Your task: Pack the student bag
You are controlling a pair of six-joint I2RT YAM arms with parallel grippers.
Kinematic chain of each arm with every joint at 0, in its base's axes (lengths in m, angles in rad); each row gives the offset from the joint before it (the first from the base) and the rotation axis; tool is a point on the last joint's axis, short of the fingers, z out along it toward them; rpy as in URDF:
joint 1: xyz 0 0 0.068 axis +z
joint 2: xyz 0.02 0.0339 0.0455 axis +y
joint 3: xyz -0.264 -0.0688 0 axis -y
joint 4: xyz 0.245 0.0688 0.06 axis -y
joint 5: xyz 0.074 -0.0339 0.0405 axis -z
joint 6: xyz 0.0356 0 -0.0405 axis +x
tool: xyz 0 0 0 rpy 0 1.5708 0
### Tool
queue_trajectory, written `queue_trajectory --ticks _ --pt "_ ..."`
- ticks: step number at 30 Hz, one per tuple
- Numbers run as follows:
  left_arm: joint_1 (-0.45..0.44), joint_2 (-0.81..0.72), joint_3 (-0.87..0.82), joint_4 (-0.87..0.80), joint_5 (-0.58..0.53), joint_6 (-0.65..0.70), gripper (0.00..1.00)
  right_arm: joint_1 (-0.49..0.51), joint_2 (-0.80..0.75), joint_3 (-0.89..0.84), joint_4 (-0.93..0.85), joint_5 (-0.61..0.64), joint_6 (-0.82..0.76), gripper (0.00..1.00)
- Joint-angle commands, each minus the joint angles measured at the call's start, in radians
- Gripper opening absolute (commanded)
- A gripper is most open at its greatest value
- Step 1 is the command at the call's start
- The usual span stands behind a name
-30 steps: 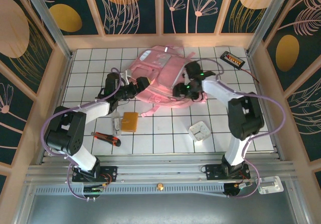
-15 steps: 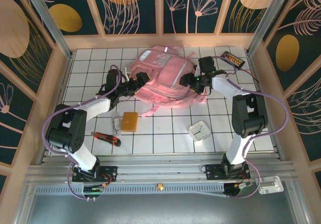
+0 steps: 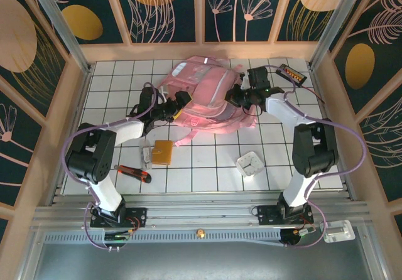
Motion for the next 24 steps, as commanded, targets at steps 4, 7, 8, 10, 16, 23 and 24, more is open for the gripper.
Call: queue_trajectory --ticks 4,7,8,10,16,23,24 --pt "-0.001 0.026 -0.028 0.118 0.027 -0.099 0.89 0.016 -0.101 0.028 0.128 -0.111 0.06 0.0" --pt "-0.003 0.046 -0.041 0.175 0.034 -0.145 0.71 0.025 -0.101 0.035 0.136 -0.13 0.074 0.0" --pt "-0.005 0.053 -0.048 0.197 0.037 -0.16 0.68 0.029 -0.1 0.034 0.138 -0.131 0.077 0.0" --pt "-0.016 0.067 -0.056 0.219 0.035 -0.181 0.67 0.039 -0.101 0.035 0.141 -0.13 0.08 0.0" --pt "-0.052 0.097 -0.097 0.278 0.028 -0.222 0.73 0.057 -0.1 0.033 0.158 -0.121 0.094 0.0" --pt "-0.069 0.073 -0.157 0.31 0.023 -0.251 0.81 0.06 -0.095 0.047 0.157 -0.096 0.096 0.0" --pt "-0.07 0.067 -0.163 0.313 0.021 -0.255 0.8 0.063 -0.094 0.045 0.164 -0.097 0.101 0.0"
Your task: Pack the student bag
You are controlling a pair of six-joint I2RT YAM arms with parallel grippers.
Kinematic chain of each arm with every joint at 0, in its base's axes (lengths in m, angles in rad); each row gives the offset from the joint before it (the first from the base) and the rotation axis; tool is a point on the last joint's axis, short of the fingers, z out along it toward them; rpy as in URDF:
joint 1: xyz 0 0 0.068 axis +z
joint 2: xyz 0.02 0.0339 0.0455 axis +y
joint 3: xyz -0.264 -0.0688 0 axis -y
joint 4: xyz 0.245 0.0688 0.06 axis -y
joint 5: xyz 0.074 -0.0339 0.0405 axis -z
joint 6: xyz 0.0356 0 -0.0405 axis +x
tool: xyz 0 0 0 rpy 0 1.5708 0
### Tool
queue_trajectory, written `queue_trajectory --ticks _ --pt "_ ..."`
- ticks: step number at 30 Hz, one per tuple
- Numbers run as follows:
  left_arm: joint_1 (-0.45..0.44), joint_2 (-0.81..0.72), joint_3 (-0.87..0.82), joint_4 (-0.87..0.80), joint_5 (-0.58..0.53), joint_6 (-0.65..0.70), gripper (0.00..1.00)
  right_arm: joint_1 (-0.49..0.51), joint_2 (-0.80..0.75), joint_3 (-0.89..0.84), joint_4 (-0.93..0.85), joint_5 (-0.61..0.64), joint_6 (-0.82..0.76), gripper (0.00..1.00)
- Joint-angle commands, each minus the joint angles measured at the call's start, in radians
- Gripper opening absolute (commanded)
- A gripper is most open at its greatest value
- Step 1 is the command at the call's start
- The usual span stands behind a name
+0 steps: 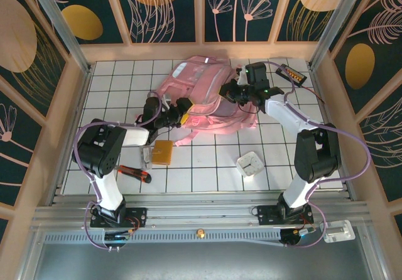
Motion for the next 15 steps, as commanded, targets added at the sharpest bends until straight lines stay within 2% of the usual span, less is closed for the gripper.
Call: queue_trajectory --ticks 1,7,15 --pt "-0.024 -0.011 -0.04 0.0 0.023 -0.043 0.79 0.023 -0.053 0.045 0.086 -0.047 0.018 0.0" --pt "-0.057 -0.032 -0.052 0.005 -0.01 -0.075 0.73 0.024 -0.066 0.042 0.093 -0.023 0.028 0.0" --pt "-0.057 0.057 -0.012 0.06 -0.032 -0.121 0.6 0.038 -0.09 0.04 0.08 -0.037 0.03 0.0"
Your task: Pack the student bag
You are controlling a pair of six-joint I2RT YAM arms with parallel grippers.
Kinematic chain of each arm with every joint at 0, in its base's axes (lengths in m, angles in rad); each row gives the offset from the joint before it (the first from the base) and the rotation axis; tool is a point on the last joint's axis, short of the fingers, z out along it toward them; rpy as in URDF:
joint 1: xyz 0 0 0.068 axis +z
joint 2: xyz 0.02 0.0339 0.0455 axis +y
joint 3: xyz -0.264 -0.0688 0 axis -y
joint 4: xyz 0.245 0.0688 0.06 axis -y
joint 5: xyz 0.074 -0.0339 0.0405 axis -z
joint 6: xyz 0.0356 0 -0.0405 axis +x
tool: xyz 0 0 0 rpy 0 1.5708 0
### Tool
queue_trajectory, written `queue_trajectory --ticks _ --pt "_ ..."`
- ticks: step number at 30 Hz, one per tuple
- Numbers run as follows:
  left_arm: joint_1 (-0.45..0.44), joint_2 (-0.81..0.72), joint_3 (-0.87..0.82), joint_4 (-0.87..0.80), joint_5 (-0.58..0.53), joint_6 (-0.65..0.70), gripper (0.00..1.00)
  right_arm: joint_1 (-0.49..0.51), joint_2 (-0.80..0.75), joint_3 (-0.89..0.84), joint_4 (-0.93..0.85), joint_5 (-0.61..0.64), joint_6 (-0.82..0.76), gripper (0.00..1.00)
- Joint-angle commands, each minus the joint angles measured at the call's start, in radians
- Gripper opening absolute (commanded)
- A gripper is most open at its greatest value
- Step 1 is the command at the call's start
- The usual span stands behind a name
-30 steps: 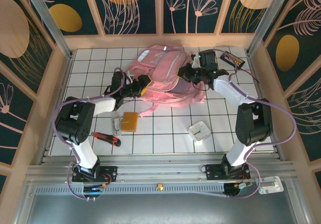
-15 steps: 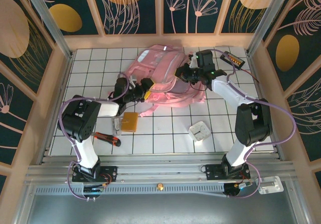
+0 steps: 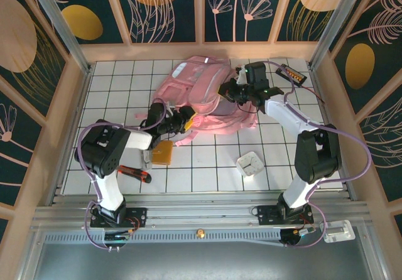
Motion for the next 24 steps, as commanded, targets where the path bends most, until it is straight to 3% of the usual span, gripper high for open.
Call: queue_trajectory --ticks 1,7,13,21,24 --pt "-0.008 0.042 0.033 0.049 -0.019 -0.055 0.6 0.029 -0.084 0.034 0.064 -0.038 0.001 0.0" --pt "0.004 0.028 0.056 0.026 -0.048 -0.047 0.6 0.03 -0.107 -0.002 0.052 -0.036 -0.014 0.0" --pt "0.033 0.034 0.064 0.034 -0.049 -0.052 0.48 0.033 -0.11 -0.017 0.055 -0.048 -0.016 0.0" --pt "0.036 0.023 0.098 0.022 -0.041 -0.045 0.47 0.035 -0.102 -0.025 0.05 -0.054 -0.026 0.0" --pt "0.039 0.036 0.106 0.033 -0.038 -0.051 0.3 0.041 -0.099 -0.021 0.05 -0.057 -0.026 0.0"
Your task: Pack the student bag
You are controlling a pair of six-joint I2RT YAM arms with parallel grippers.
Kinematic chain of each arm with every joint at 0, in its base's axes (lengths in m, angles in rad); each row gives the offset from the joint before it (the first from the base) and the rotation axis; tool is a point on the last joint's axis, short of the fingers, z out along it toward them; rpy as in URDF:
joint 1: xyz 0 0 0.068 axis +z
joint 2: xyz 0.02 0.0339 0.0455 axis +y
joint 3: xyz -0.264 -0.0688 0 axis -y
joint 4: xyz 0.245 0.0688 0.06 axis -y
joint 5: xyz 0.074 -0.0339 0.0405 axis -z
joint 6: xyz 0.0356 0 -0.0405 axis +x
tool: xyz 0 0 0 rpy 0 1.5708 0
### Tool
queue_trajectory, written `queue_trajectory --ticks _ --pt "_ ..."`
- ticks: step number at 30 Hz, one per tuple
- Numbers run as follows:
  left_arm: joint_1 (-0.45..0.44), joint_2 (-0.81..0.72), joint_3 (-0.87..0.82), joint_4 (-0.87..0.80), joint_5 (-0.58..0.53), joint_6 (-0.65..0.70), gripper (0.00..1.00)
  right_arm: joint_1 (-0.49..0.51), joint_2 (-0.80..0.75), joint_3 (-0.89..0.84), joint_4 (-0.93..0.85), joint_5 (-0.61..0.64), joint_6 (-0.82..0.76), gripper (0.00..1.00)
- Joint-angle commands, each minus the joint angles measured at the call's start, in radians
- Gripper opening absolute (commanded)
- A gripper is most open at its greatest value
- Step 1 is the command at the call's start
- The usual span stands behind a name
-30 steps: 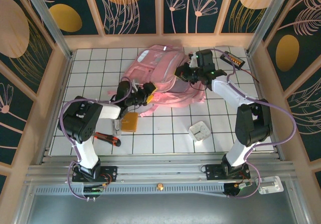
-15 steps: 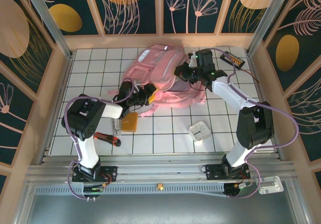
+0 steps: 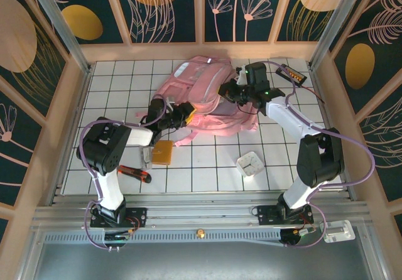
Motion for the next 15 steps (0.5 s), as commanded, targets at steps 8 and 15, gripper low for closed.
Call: queue_trajectory --ticks 8,15 --pt "0.017 0.024 0.041 0.139 -0.006 -0.098 0.0 0.033 -0.067 -0.022 -0.002 -0.021 -0.083 0.27" --pt "0.016 -0.022 0.045 0.153 0.001 -0.143 0.0 0.112 -0.205 -0.178 -0.064 0.208 -0.126 0.49"
